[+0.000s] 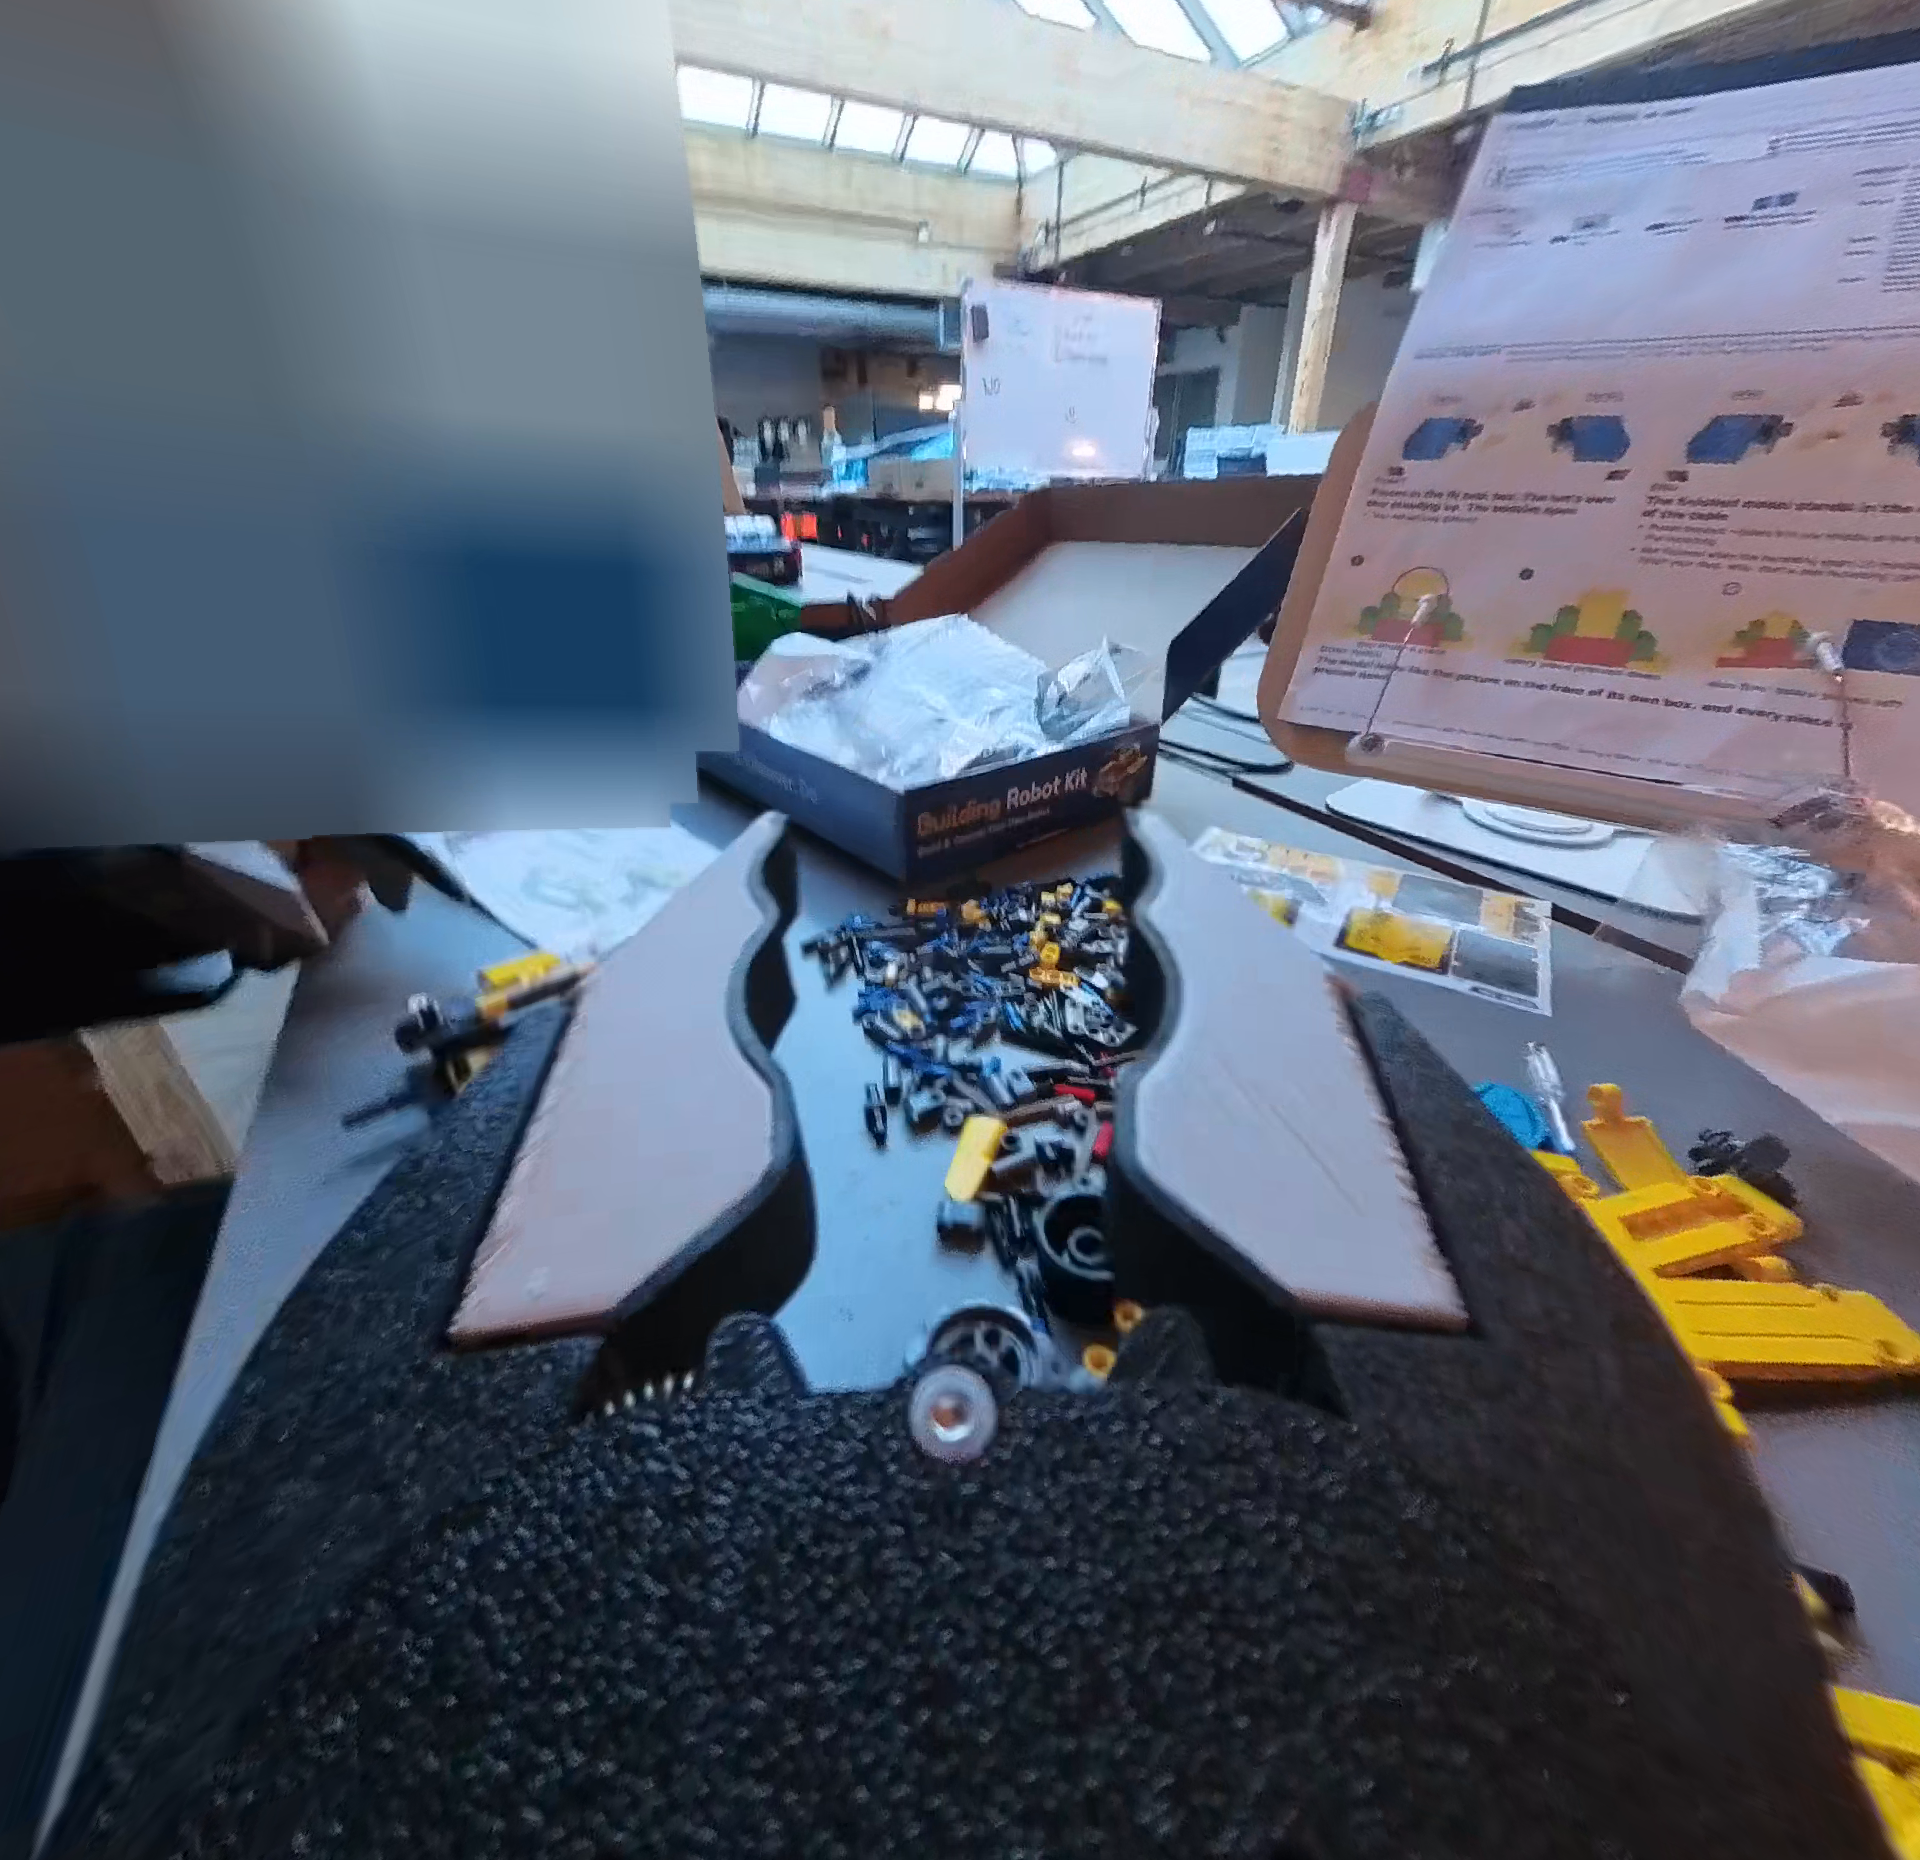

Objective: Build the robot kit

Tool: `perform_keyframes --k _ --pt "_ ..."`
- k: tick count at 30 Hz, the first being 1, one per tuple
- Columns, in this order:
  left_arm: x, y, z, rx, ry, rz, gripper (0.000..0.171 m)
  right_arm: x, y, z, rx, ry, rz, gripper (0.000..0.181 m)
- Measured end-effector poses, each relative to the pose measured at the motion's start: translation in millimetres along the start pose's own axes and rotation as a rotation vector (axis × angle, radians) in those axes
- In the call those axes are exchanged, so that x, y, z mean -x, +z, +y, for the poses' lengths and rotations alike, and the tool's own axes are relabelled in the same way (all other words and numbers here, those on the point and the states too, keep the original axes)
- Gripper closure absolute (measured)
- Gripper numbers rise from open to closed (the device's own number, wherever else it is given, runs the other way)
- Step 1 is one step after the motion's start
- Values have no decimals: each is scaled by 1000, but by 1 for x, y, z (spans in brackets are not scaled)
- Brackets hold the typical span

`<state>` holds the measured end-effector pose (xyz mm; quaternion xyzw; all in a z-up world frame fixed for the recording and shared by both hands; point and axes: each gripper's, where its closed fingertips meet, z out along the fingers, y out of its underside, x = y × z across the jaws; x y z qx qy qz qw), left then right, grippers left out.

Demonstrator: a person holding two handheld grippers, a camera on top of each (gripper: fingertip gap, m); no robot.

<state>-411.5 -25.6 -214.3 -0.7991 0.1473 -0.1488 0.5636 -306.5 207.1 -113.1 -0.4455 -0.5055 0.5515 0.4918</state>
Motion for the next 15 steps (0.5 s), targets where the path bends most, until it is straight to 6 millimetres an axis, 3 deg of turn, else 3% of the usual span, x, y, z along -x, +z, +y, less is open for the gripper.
perform_keyframes --k 2,4,5,8,12,14,15 --pt "1 0 0 -1 -15 6 127 6 -5 6 78 -50 -13 135" --pt "0 0 0 -1 -16 9 127 25 -13 18 205 -74 -103 144" --pt "0 0 0 -1 -14 10 128 35 -19 32 311 -81 -147 153" --pt "0 -1 -1 -8 -17 14 128 49 -37 79 595 -135 -141 150" --pt "0 -1 -3 -17 -27 21 128 64 -52 134 839 -137 -143 146" --pt "-1 -2 -3 -25 -15 19 128 65 -55 146 888 -139 -143 151" --pt "-2 -2 -4 -29 -4 16 127 69 -53 144 872 -117 -163 166"
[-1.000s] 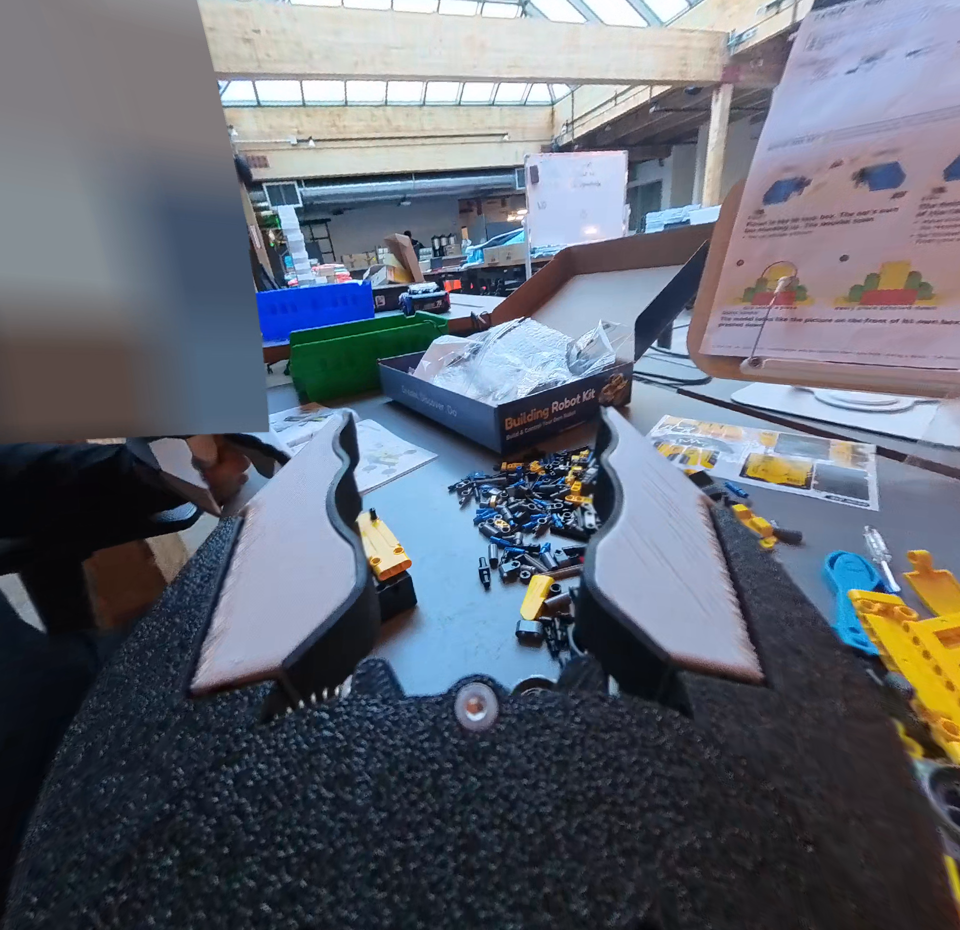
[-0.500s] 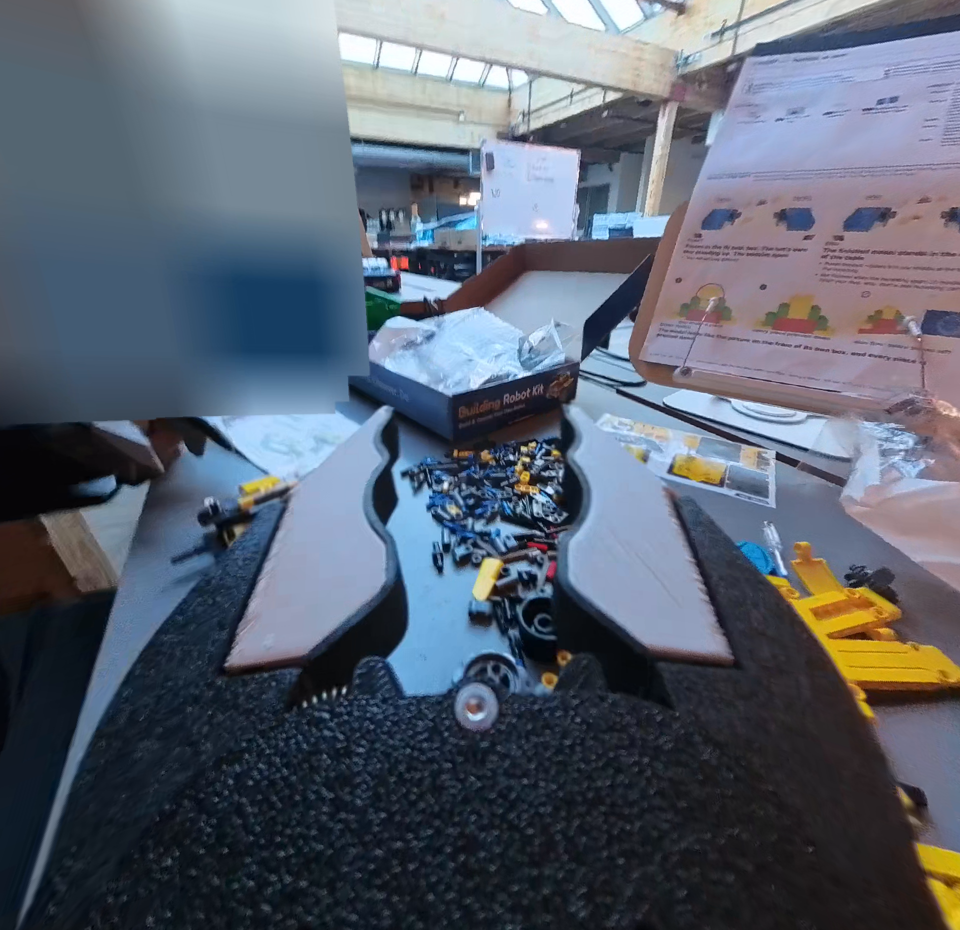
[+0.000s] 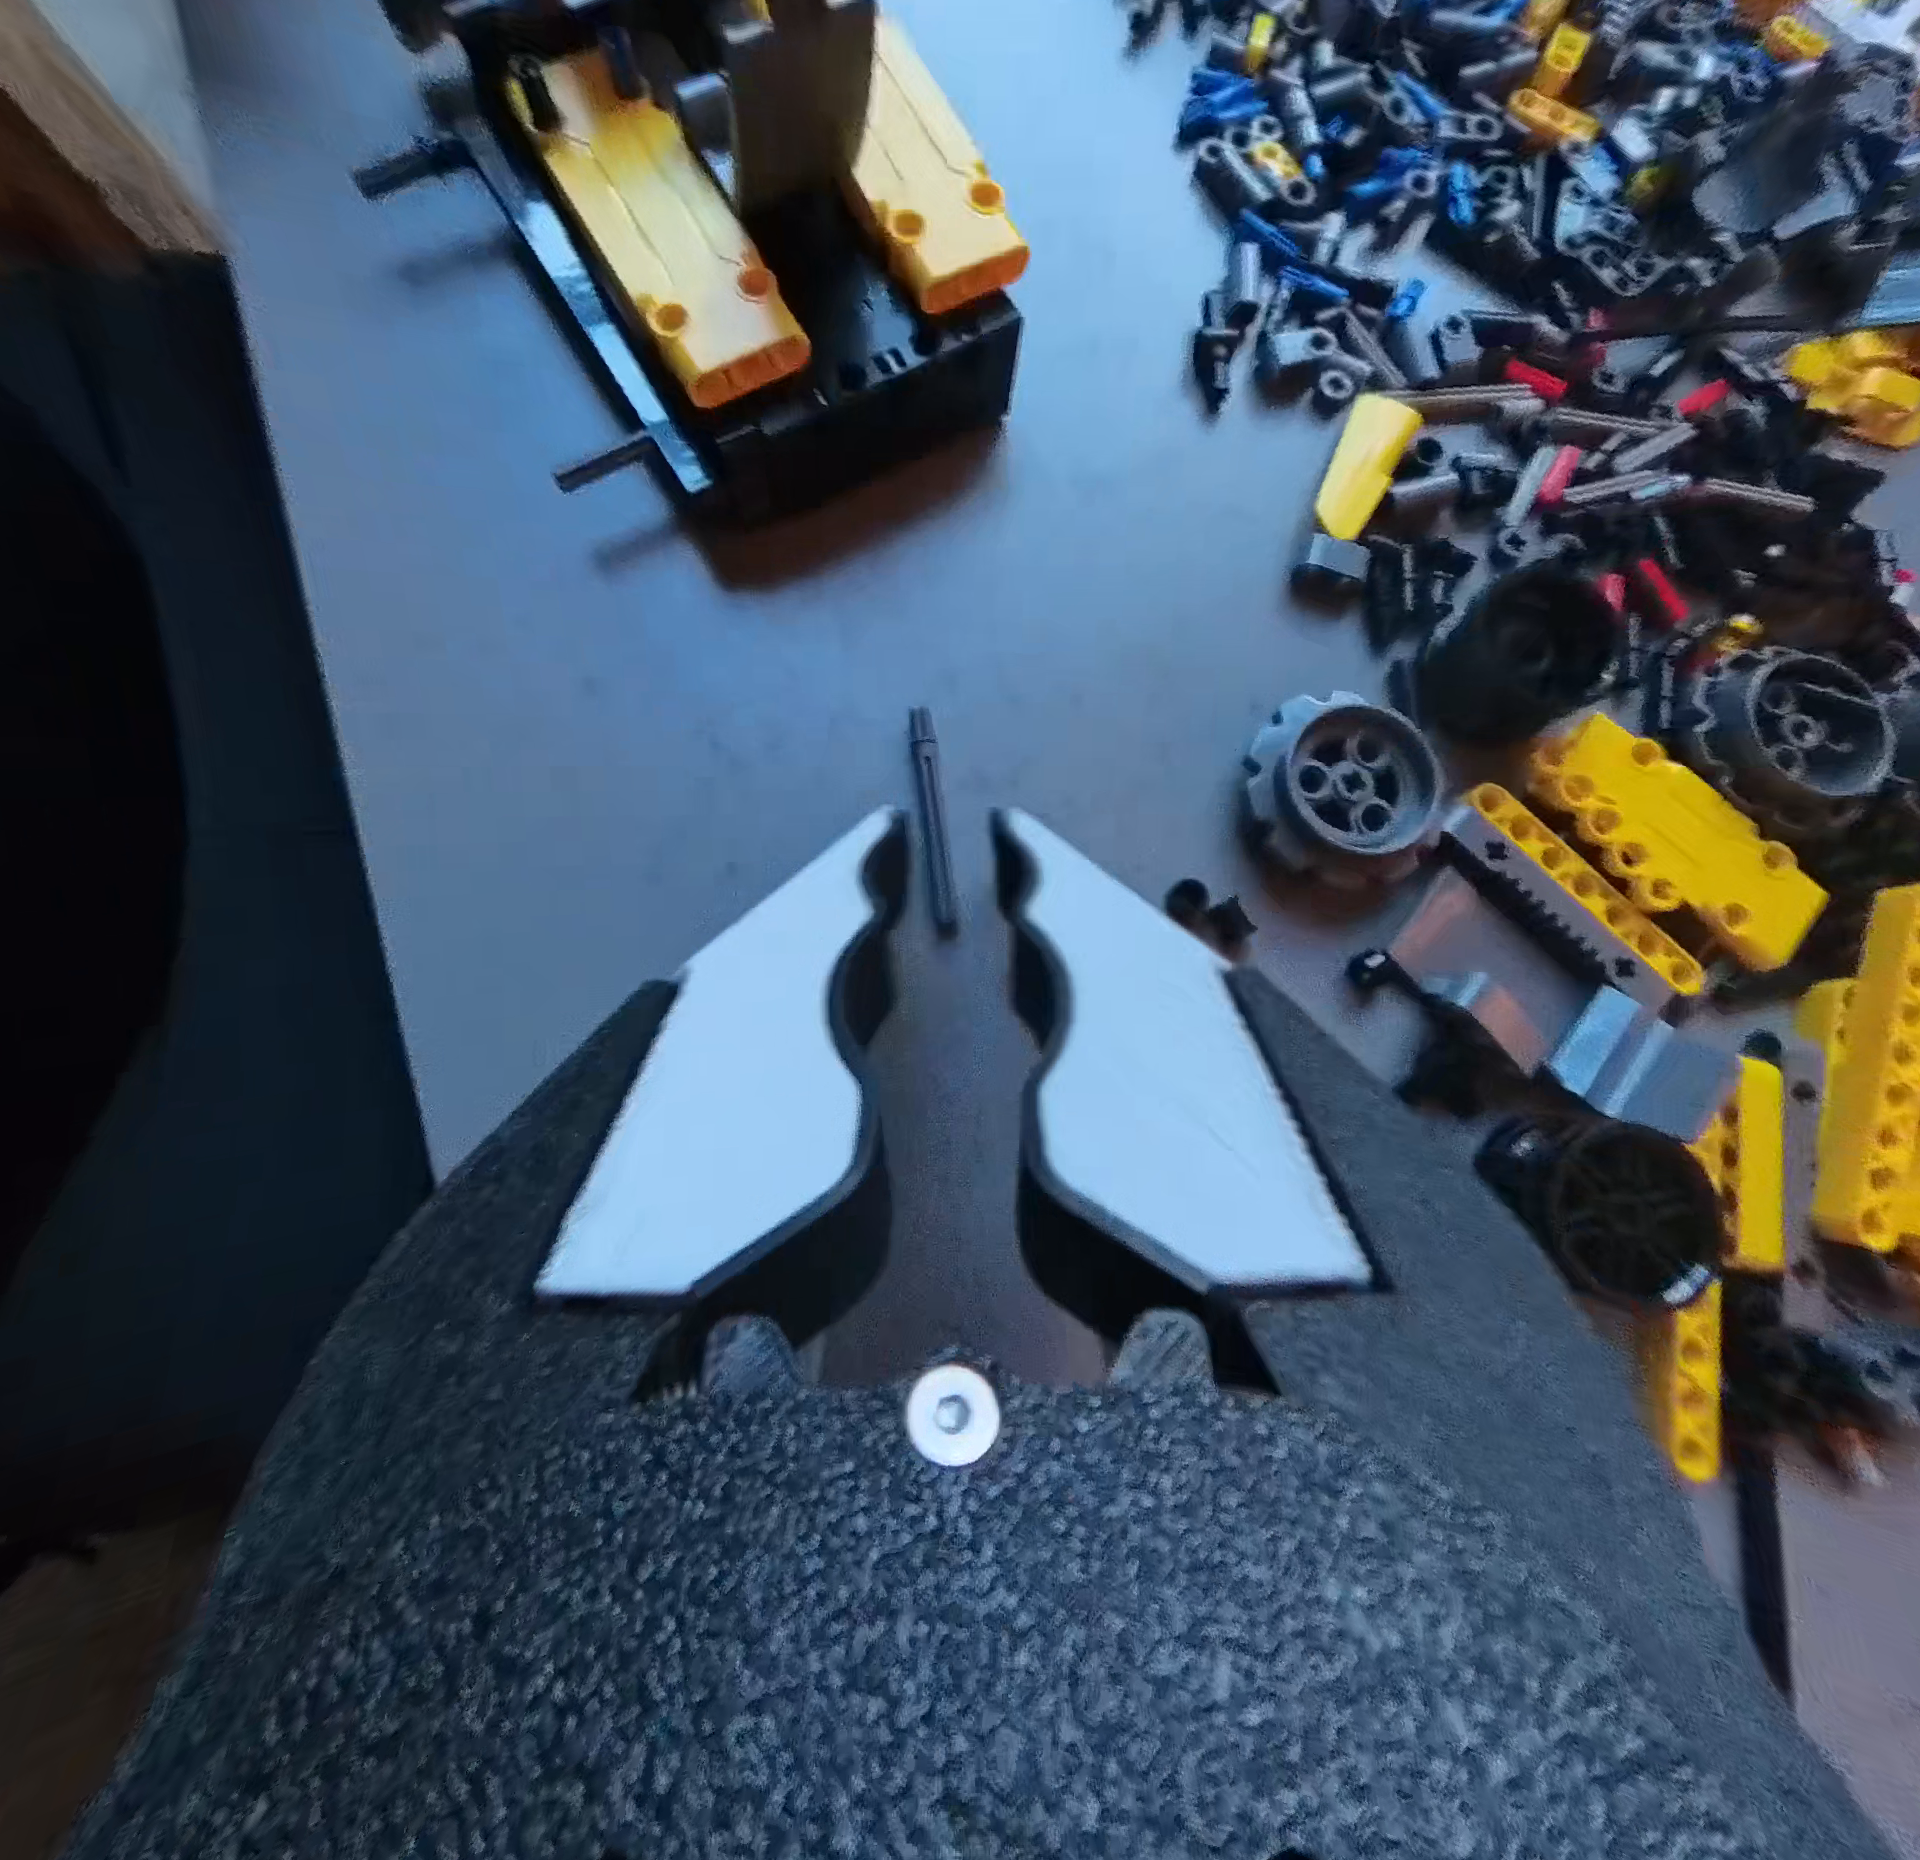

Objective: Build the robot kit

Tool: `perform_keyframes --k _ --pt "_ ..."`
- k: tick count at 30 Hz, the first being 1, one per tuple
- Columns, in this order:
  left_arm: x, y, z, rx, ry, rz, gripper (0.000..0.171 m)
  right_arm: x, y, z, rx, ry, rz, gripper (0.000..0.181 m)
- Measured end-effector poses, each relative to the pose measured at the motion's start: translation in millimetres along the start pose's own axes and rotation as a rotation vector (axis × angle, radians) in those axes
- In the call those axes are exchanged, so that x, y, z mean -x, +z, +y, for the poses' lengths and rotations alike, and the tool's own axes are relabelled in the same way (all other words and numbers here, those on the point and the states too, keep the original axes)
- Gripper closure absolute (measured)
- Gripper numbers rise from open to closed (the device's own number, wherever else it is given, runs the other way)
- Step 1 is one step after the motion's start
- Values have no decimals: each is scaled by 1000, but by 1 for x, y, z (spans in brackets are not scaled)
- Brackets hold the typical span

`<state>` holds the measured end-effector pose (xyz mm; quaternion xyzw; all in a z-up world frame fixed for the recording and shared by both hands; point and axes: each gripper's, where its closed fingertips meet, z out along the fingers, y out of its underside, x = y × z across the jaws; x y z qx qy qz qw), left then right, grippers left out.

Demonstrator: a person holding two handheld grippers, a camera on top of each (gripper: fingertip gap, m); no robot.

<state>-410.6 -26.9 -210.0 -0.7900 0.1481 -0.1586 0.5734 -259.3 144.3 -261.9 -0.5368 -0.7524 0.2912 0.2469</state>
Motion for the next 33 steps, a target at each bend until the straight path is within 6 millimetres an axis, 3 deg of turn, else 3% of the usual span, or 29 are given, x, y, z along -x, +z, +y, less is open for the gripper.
perform_keyframes --k 1,5,8,12,14,18,22,26,30,33 --pt "-1 0 0 -3 13 -5 128 2 2 1 11 -1 -17 179" --pt "-3 -2 -3 -34 67 -28 127 -3 15 -13 -6 20 -16 180" --pt "-4 -4 -4 -52 94 -40 131 -27 23 -33 6 10 88 181" --pt "-4 -4 -4 -50 93 -40 131 -61 34 -78 -25 8 174 181" --pt "-5 -5 -4 -55 110 -49 132 -78 46 -92 -5 25 195 181" --pt "-6 -3 -1 -36 157 -70 133 -108 74 -93 88 72 243 181" --pt "-8 -4 1 -34 201 -90 132 -113 90 -84 152 151 231 175" --pt "-8 -6 2 -46 250 -128 131 -115 80 -94 124 180 273 170" --pt "-10 -10 -2 -93 281 -141 136 -116 55 -99 68 222 338 170" --pt "-10 -9 -2 -85 273 -139 135 -111 31 -89 13 260 389 170"
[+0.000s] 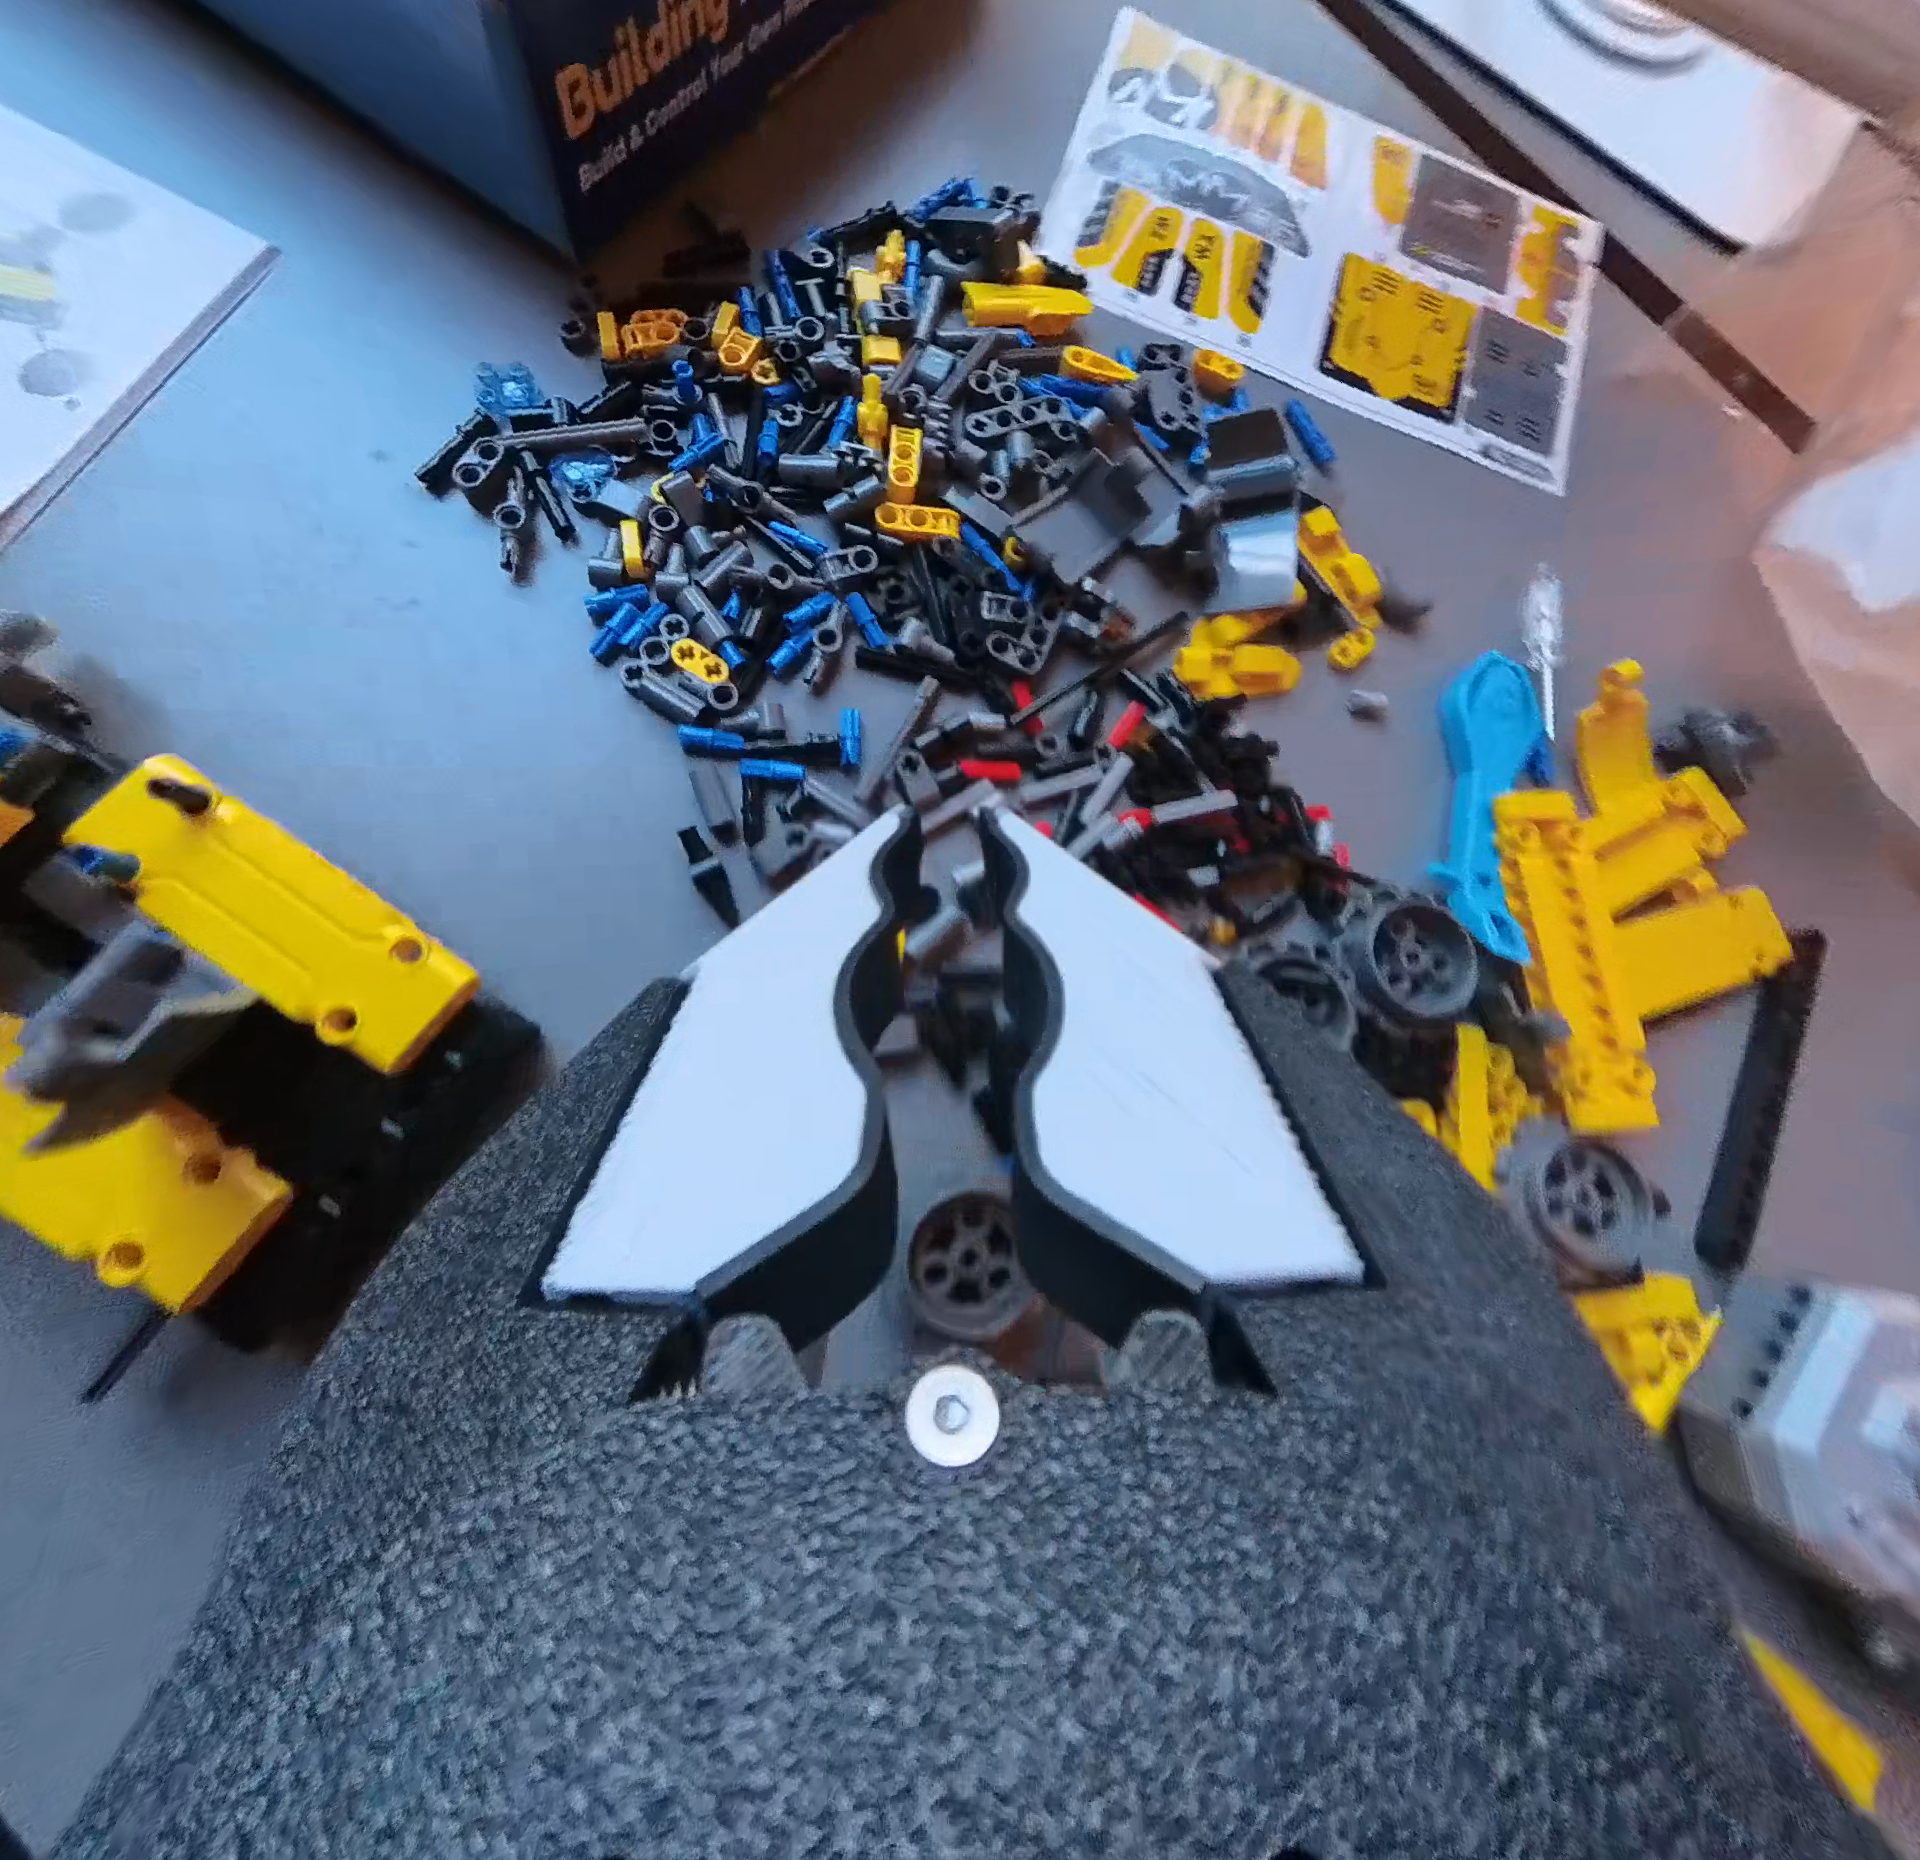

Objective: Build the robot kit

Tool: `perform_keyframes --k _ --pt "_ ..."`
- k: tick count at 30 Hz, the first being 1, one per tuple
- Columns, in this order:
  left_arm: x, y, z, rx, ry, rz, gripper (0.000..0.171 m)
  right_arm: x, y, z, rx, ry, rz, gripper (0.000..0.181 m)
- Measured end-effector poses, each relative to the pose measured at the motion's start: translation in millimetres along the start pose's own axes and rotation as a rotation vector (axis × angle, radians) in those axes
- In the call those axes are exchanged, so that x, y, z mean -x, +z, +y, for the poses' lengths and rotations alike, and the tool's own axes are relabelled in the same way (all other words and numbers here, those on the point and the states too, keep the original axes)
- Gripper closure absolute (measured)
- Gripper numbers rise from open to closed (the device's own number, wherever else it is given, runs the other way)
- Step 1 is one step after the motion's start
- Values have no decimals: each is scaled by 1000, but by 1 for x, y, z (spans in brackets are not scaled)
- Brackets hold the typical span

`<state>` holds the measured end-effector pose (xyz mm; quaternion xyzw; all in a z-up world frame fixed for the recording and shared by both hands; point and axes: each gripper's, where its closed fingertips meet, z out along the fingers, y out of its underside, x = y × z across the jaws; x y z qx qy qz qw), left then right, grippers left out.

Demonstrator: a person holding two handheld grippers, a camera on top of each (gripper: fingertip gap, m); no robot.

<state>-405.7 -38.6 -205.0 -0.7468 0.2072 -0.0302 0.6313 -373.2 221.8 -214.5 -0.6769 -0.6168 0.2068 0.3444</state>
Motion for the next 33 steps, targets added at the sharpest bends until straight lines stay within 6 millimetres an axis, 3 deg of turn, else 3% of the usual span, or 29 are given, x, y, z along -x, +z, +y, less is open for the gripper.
perform_keyframes --k 8,16,21,25,27,33 --pt "5 2 1 9 -21 -34 139 -12 -63 57 -128 142 54 169" --pt "20 4 -2 -1 -178 -38 143 -24 -95 109 -154 222 19 140" --pt "19 2 -4 -17 -174 -34 145 -20 -93 133 -68 199 -14 121" --pt "20 3 -3 -13 -188 -31 145 -16 -80 149 35 166 -13 123" --pt "20 3 -3 -15 -191 -29 146 -9 -78 146 45 160 -52 141" --pt "18 2 -4 -18 -163 -31 146 26 -88 134 19 119 -121 141"
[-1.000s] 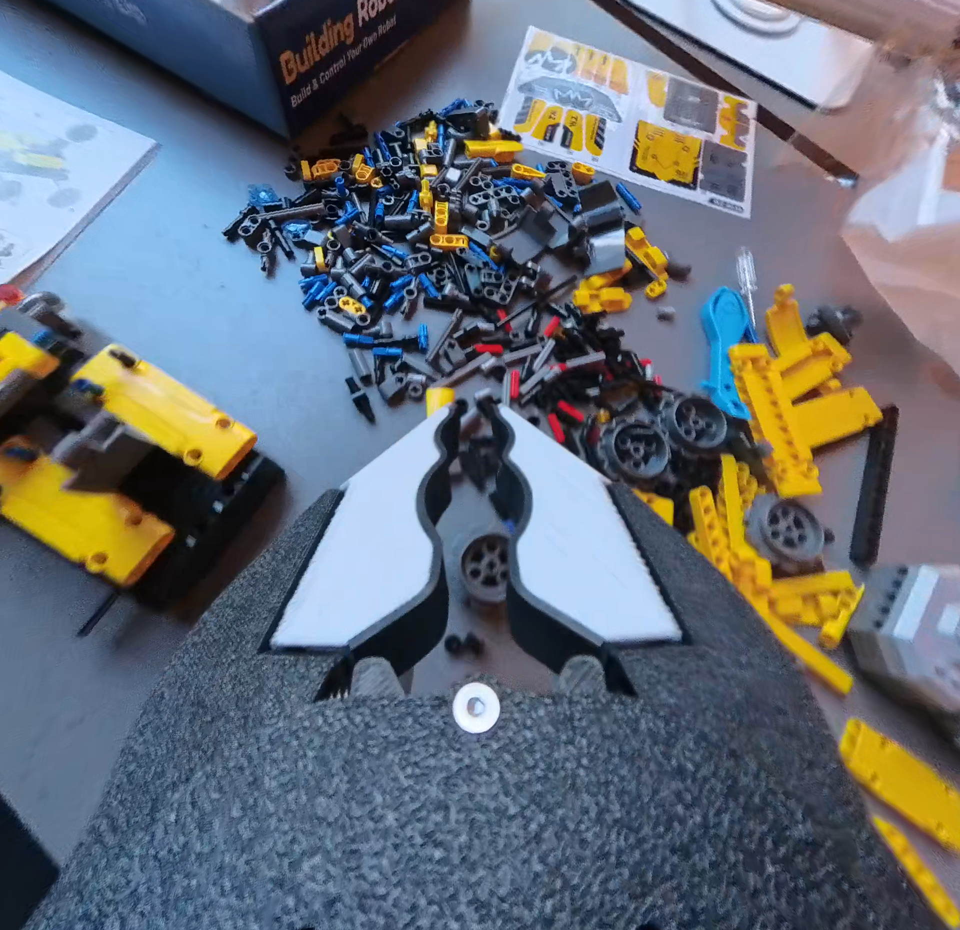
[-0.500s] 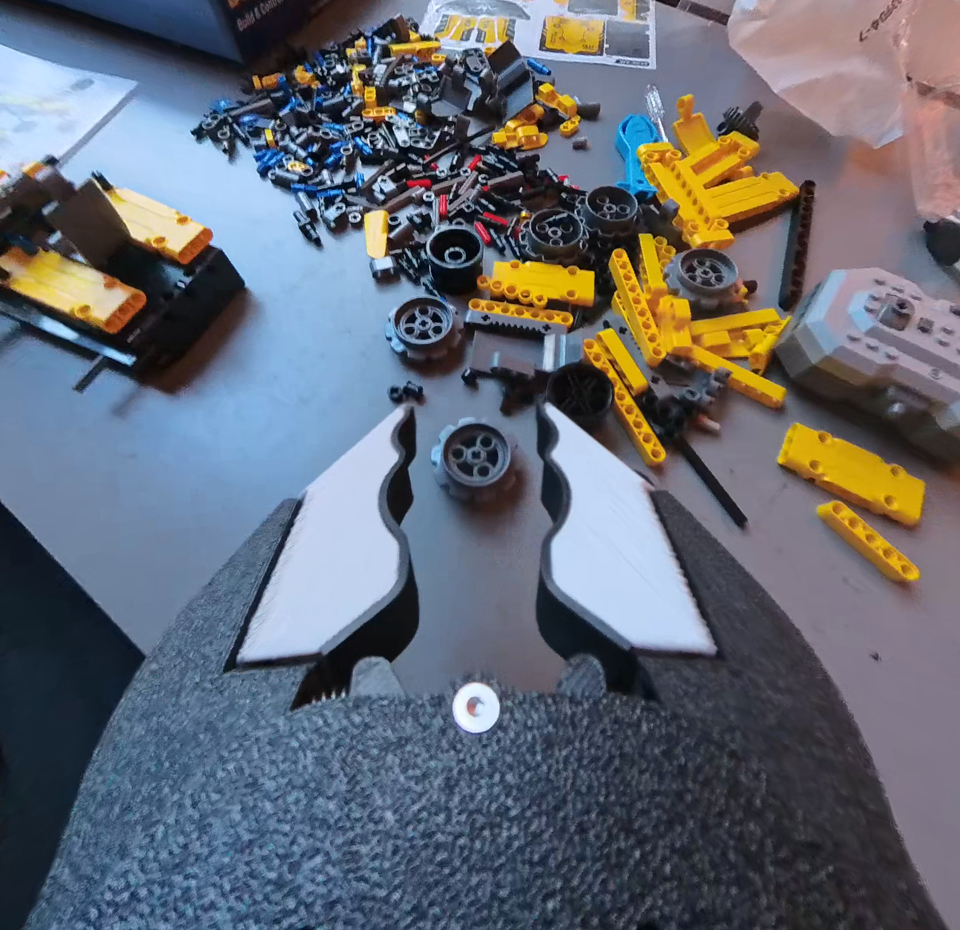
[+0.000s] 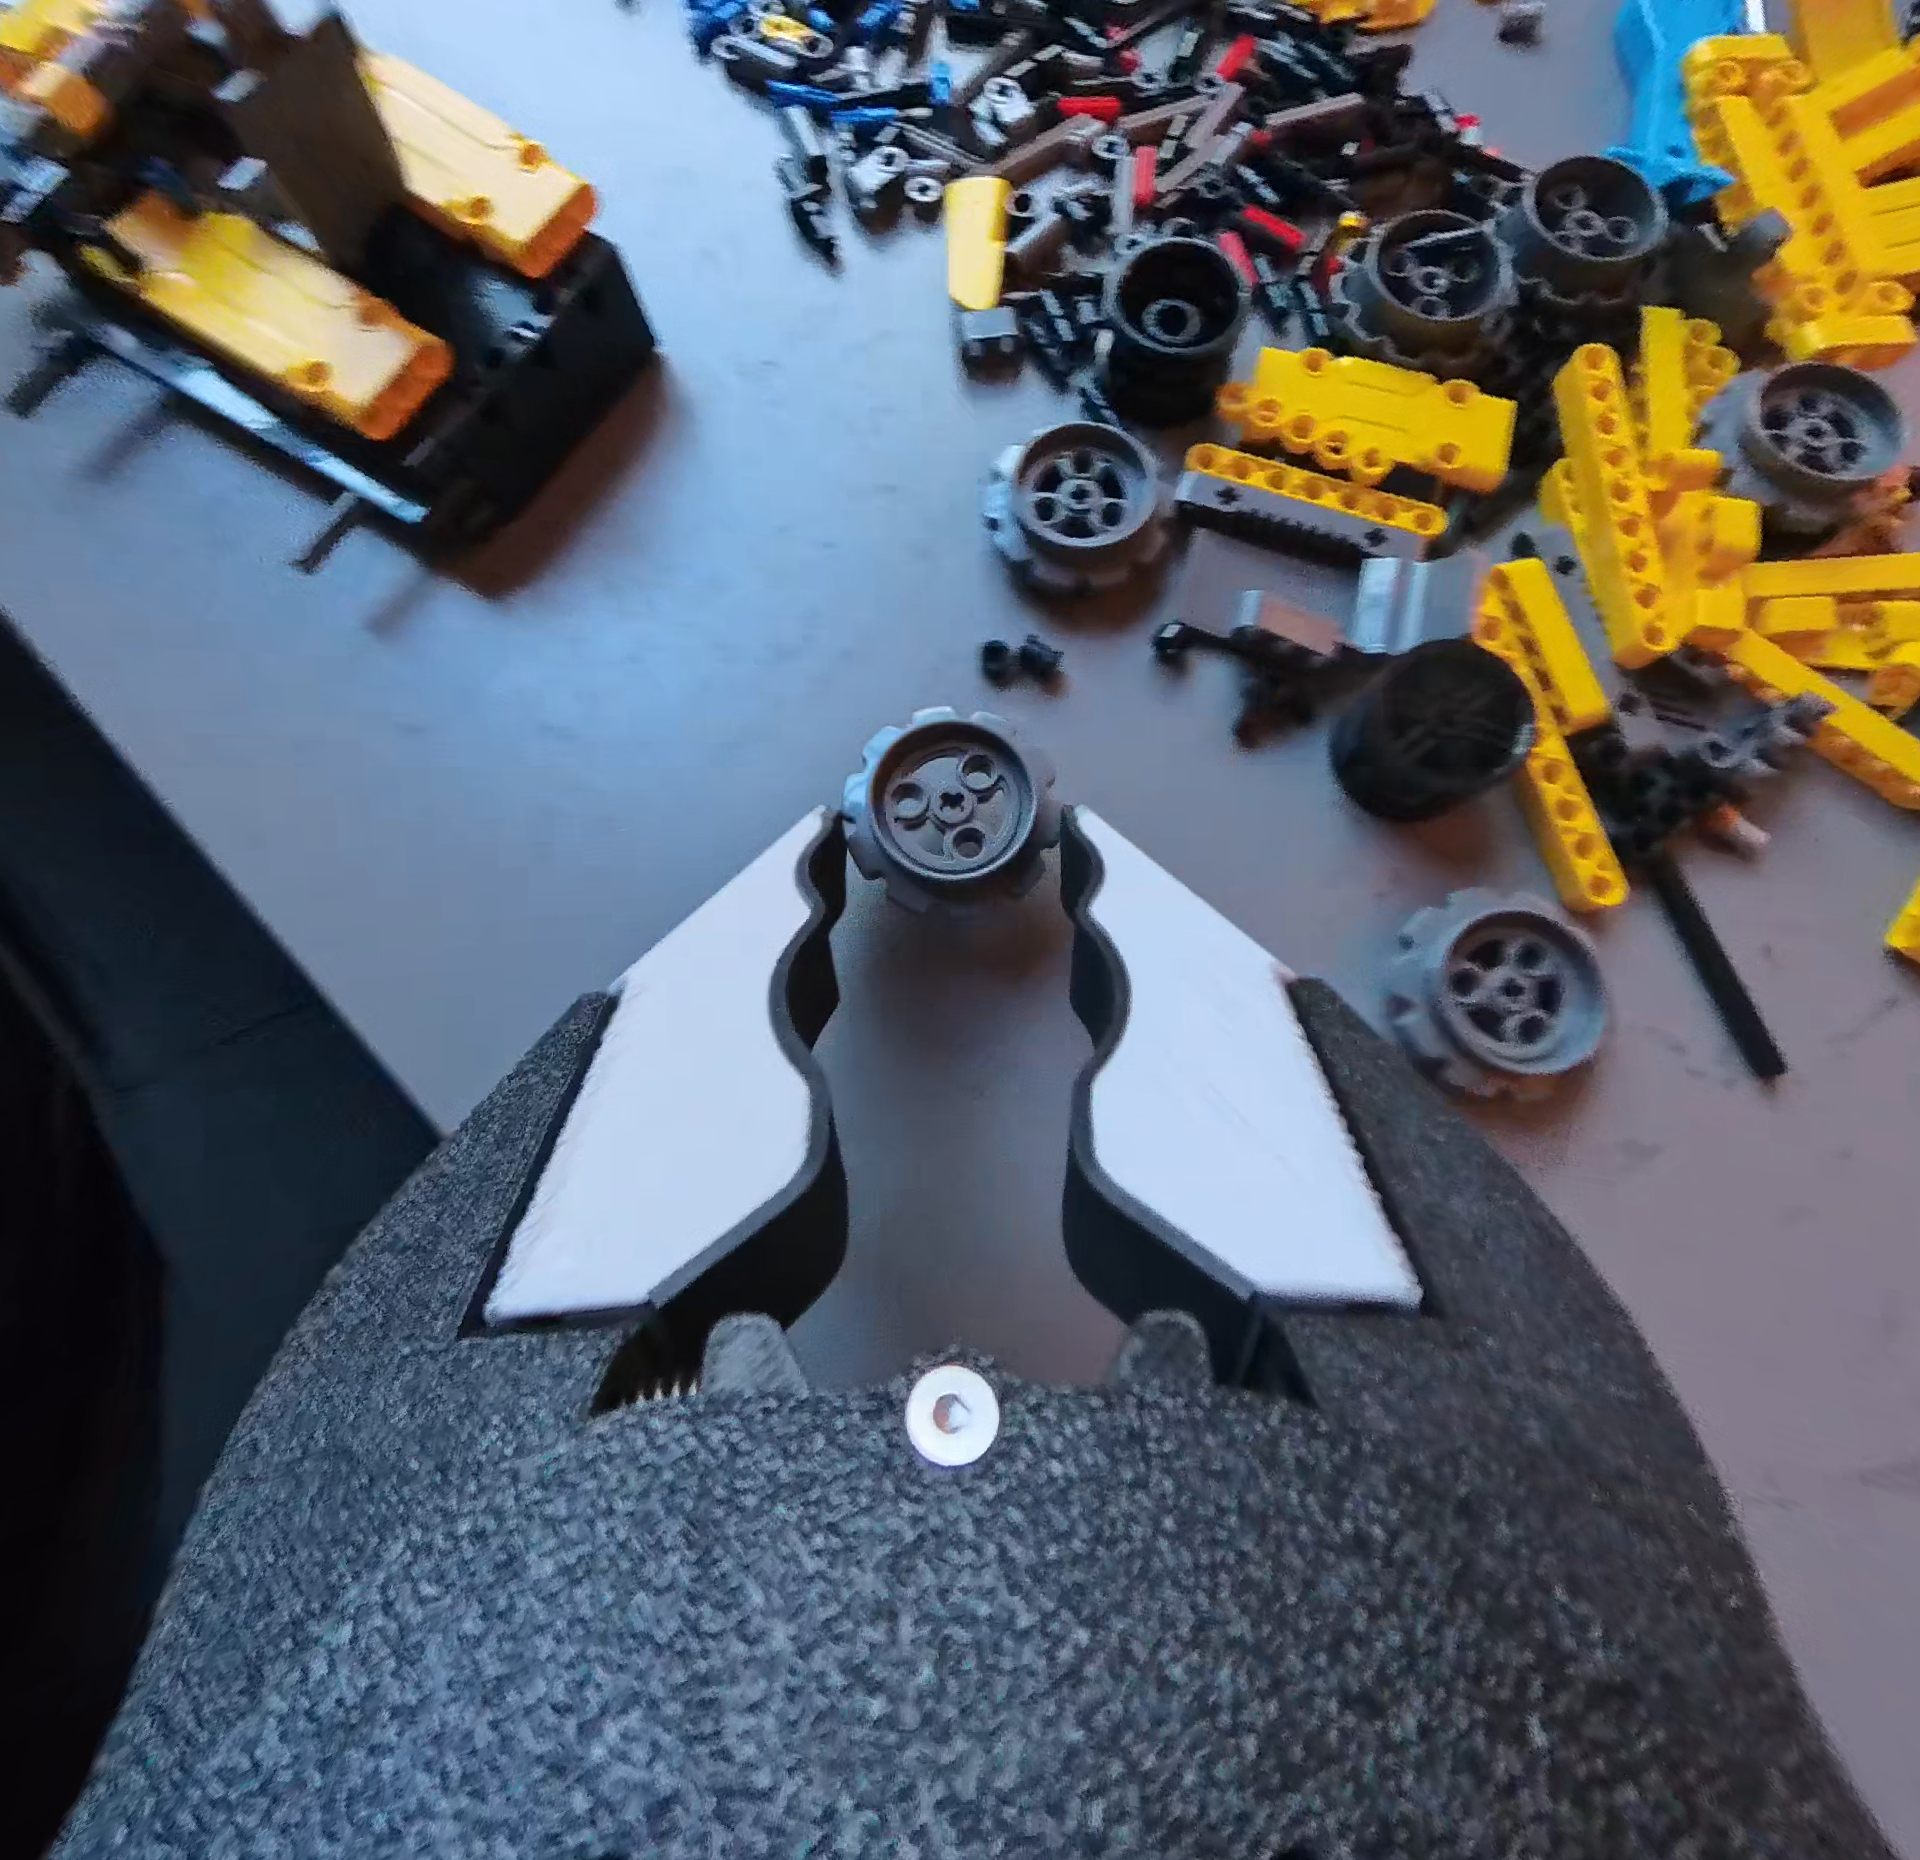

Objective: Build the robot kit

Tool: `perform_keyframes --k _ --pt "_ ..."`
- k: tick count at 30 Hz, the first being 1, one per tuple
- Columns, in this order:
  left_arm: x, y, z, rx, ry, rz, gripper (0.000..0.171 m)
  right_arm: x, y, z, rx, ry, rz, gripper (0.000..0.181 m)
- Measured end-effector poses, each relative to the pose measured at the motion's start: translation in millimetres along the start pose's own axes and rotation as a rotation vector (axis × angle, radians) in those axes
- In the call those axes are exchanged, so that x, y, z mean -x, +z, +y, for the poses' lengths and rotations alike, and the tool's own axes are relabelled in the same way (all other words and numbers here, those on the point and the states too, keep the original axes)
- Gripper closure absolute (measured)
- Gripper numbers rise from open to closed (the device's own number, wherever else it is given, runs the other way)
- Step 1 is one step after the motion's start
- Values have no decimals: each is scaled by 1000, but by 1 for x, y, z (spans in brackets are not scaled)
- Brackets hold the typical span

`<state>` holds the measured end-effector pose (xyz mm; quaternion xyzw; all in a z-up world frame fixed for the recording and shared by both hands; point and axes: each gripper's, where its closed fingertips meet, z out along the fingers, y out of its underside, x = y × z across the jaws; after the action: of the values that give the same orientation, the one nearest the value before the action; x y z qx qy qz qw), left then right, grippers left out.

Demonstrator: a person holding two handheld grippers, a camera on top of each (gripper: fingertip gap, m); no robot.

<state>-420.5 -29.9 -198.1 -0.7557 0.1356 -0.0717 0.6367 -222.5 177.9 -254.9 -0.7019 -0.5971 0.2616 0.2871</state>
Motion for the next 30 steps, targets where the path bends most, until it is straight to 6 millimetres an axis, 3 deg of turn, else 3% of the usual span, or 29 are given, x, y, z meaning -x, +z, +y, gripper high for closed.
perform_keyframes --k 4,12,24,30 --pt "-3 -1 -1 -12 12 16 146 41 -3 -8 -44 5 -120 141" --pt "-10 -2 1 -10 66 41 146 76 24 -20 2 -74 -130 140" --pt "-15 -3 1 -12 103 47 146 85 27 -26 -45 -70 -150 140" --pt "-18 -3 -2 -34 159 20 142 99 16 -28 -95 -69 -219 140"
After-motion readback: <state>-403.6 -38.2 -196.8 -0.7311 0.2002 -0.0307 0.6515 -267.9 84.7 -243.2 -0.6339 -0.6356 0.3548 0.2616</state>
